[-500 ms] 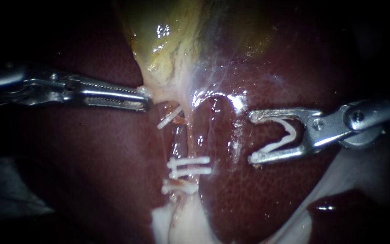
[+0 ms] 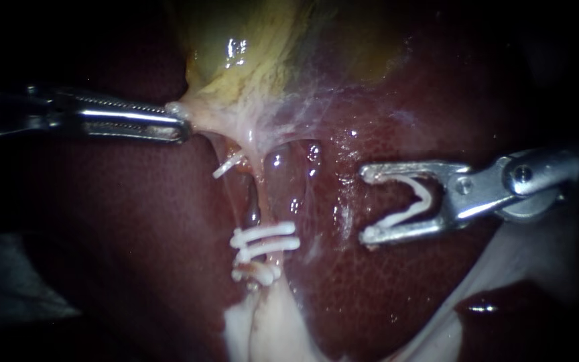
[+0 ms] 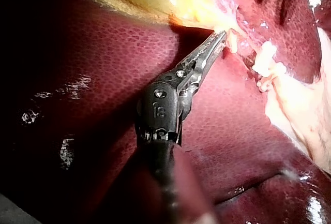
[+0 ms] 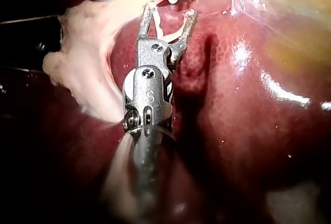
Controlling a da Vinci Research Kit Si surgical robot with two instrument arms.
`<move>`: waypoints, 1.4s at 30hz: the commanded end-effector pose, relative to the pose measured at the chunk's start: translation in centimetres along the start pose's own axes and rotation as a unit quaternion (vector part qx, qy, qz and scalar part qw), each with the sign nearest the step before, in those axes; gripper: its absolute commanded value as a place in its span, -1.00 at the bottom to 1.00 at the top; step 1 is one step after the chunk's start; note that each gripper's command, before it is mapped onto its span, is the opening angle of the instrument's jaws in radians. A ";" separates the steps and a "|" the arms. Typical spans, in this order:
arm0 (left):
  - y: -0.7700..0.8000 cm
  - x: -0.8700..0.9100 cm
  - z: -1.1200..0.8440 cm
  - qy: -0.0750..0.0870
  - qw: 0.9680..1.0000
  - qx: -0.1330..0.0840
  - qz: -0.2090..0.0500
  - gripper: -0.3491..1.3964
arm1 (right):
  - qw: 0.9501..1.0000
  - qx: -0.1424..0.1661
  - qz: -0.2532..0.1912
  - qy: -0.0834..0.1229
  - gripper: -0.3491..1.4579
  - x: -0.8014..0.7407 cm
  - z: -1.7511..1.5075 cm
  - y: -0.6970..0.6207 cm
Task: Clipping third clip right tube
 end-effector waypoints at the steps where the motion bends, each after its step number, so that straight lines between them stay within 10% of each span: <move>1: -0.01 -0.02 0.02 0.000 1.000 0.000 0.001 -1.00 | 1.000 -0.004 0.012 0.006 -0.06 -0.01 0.07 0.02; 26: 0.00 -0.02 0.03 0.000 1.000 0.001 0.001 -1.00 | 0.985 0.015 0.157 0.069 -0.07 -0.54 1.42 0.62; 42: 0.01 -0.02 0.04 0.000 1.000 0.002 0.001 -1.00 | 0.947 0.119 0.232 0.186 -0.09 -0.39 1.70 0.76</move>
